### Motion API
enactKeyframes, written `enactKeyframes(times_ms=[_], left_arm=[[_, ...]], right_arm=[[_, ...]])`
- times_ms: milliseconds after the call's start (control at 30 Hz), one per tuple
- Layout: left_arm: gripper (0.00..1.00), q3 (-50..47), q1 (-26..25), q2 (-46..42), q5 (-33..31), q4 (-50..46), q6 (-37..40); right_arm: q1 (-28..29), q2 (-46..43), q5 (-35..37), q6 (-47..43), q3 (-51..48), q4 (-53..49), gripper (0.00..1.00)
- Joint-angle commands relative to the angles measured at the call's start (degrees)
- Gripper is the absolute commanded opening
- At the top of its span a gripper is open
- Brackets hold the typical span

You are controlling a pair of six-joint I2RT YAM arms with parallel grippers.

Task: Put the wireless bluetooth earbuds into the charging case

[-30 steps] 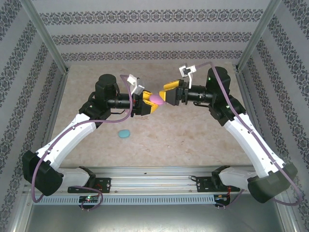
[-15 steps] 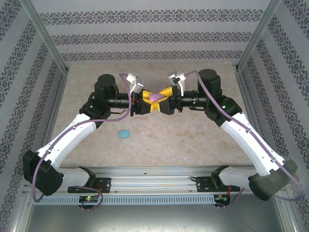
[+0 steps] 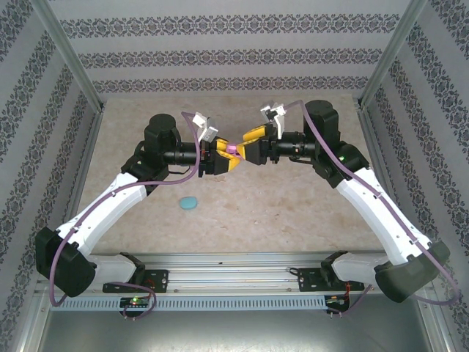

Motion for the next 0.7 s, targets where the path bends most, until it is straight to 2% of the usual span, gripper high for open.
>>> enactKeyframes(times_ms=[0,333,667], left_arm=[[0.08,0.22,0.28,-1.85,2.51,4.66,-1.14],[0.08,-0.02,0.32,-1.74,3.17,8.77,-4.43],[0.08,-0.69,0.3,-2.09,3.76,13.54,-8.42]], right_arm=[[-0.75,1.03,1.83,1.07,0.66,1.47,0.57],[-0.56,2.76,0.23,5.28,-0.67,6.86,0.51],[-0.55,3.15,-1.48,6.49,-2.5,9.22,0.51]])
